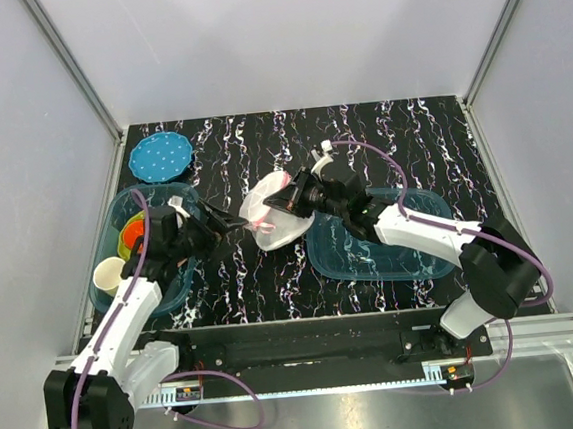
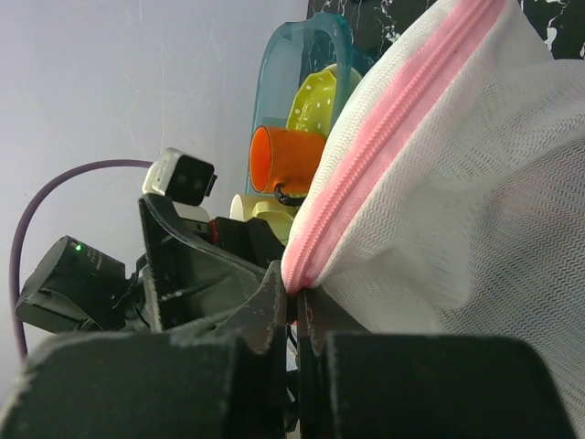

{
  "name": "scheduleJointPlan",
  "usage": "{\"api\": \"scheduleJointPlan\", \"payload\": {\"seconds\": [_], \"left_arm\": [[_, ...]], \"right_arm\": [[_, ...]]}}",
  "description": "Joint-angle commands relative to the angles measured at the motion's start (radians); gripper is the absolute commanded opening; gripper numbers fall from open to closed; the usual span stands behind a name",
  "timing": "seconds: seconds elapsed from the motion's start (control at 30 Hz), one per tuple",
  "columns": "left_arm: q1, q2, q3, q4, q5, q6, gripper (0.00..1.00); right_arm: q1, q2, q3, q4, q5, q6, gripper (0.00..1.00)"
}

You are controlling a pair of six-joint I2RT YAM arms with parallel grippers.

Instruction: Unzip the laundry bag and remove the bra

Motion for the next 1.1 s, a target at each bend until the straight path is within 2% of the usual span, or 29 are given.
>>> {"api": "scheduleJointPlan", "payload": {"seconds": [0.0, 0.07, 0.17, 0.5, 0.93, 0.97, 1.0, 1.07], "left_arm": [[0.002, -0.006, -0.038, 0.359, 0.066, -0.186, 0.99], [0.004, -0.016, -0.059, 0.445, 0.069, -0.248, 0.99], [0.004, -0.011, -0.075, 0.481, 0.057, -0.282, 0.99], [0.004, 0.024, -0.070, 0.503, 0.048, -0.294, 0.99], [0.005, 0.089, -0.038, 0.506, 0.064, -0.259, 0.99], [0.005, 0.090, -0.041, 0.510, 0.064, -0.263, 0.98], [0.005, 0.092, -0.044, 0.512, 0.061, -0.271, 0.93], [0.005, 0.087, -0.040, 0.504, 0.054, -0.274, 0.76]], "right_arm": [[0.003, -0.063, 0.003, 0.070, -0.017, 0.002, 0.00], [0.002, -0.064, 0.003, 0.076, -0.030, 0.000, 0.00], [0.002, -0.066, 0.000, 0.095, -0.046, 0.005, 0.00], [0.002, -0.055, 0.005, 0.125, -0.083, 0.023, 0.00], [0.003, -0.118, -0.006, 0.105, -0.078, 0.023, 0.00], [0.002, -0.119, -0.003, 0.104, -0.079, 0.022, 0.00], [0.002, -0.119, 0.000, 0.101, -0.081, 0.020, 0.00], [0.002, -0.118, 0.002, 0.089, -0.087, 0.016, 0.00]]}}
